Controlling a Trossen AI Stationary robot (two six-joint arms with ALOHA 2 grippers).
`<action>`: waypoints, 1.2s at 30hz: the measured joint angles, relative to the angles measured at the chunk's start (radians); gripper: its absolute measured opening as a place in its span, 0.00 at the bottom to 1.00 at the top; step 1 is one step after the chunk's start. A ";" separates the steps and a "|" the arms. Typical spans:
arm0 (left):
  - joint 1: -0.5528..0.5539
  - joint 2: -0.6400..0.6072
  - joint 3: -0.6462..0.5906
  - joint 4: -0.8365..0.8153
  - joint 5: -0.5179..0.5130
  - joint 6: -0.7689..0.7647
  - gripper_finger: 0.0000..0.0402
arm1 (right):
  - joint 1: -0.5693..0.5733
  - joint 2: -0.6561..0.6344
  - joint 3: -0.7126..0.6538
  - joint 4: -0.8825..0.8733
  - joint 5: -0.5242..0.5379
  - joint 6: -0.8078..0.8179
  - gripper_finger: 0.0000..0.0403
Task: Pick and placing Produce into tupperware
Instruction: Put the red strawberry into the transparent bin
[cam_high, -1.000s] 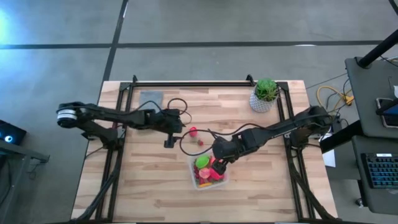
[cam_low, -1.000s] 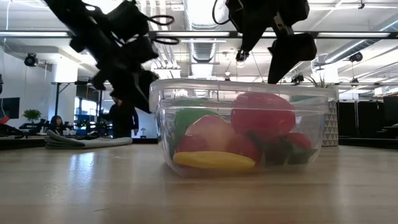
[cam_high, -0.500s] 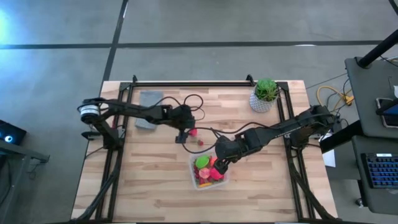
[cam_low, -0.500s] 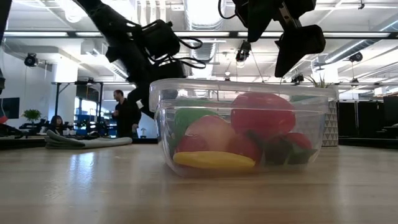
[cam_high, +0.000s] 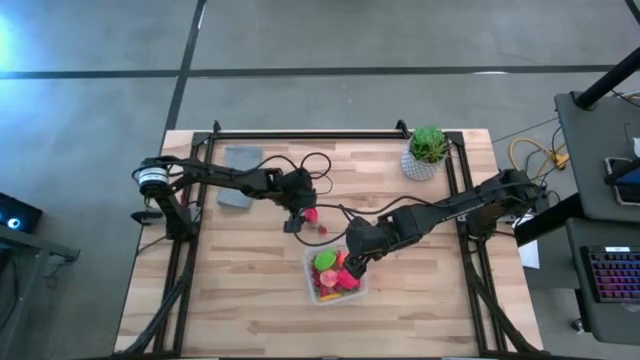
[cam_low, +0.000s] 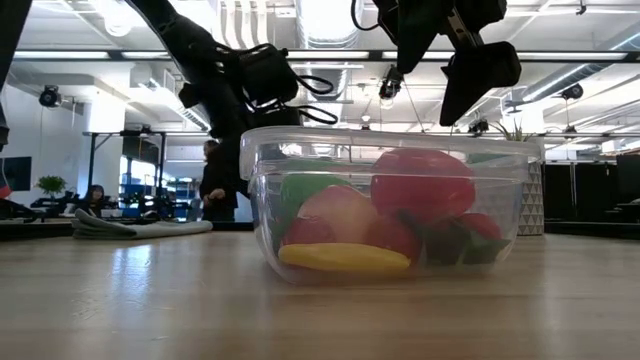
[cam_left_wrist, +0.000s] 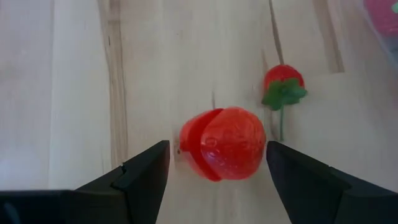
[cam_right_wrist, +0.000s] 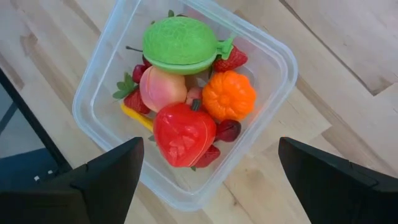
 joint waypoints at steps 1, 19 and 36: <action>0.000 0.006 0.001 0.004 0.000 0.001 0.63 | 0.000 0.000 0.000 -0.002 0.000 0.000 0.90; 0.000 0.059 0.007 0.089 0.011 -0.003 0.63 | 0.000 0.001 -0.014 -0.010 0.011 -0.003 0.90; -0.001 0.064 0.000 0.100 0.020 -0.002 0.63 | -0.001 0.001 -0.027 -0.011 0.015 -0.003 0.90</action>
